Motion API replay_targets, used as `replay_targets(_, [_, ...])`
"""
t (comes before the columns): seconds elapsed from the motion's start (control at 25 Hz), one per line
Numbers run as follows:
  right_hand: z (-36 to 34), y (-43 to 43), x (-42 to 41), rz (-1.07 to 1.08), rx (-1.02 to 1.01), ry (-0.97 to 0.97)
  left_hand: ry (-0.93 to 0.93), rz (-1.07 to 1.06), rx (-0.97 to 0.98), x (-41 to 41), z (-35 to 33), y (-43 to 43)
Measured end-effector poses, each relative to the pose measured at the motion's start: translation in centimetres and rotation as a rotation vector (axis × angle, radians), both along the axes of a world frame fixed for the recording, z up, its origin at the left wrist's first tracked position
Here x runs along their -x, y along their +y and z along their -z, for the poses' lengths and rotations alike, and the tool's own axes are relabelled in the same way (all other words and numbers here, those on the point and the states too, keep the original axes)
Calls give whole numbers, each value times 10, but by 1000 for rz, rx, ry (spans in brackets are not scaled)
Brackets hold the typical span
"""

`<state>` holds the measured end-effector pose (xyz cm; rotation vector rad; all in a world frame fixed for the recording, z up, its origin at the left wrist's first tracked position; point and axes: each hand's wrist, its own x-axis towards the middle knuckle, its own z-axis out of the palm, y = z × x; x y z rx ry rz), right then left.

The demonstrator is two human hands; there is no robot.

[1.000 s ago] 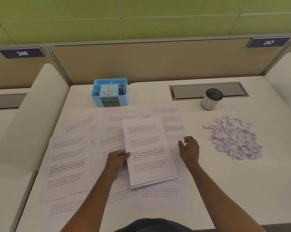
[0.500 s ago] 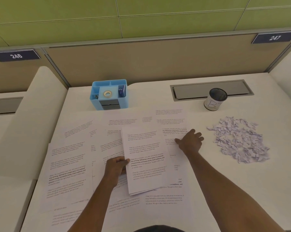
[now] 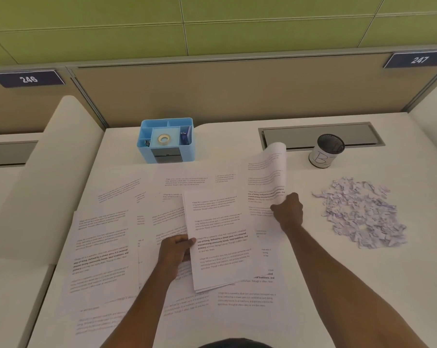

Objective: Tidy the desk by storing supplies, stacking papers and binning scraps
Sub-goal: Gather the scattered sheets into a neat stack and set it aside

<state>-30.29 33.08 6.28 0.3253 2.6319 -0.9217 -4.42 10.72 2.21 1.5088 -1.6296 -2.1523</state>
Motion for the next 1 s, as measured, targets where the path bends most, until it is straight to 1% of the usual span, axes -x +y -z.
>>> replay_targets(0.2, [-43, -1, -8, -29, 123, 196, -2, 3, 9, -1, -3, 1])
replay_targets(0.32, [-70, -5, -18, -42, 299, 249, -5, -3, 20, 0, -7, 3])
replay_targets(0.44, [-94, -12, -38, -55, 515, 180, -12, -9, 28, 1, -7, 4])
replay_targets(0.56, [-97, -14, -65, -110, 658, 27, -18, -7, 33, 1, -7, 4])
replay_targets(0.64, [-86, -15, -81, -144, 652, -79, -23, -9, 38, 1, -7, 5])
replay_targets(0.76, [-59, -13, -106, -185, 564, -169, -6, -41, 23, 0, -4, 7])
replay_targets(1.0, [-20, -7, -136, -265, 340, -203, 1, -111, 71, 0, -4, 16])
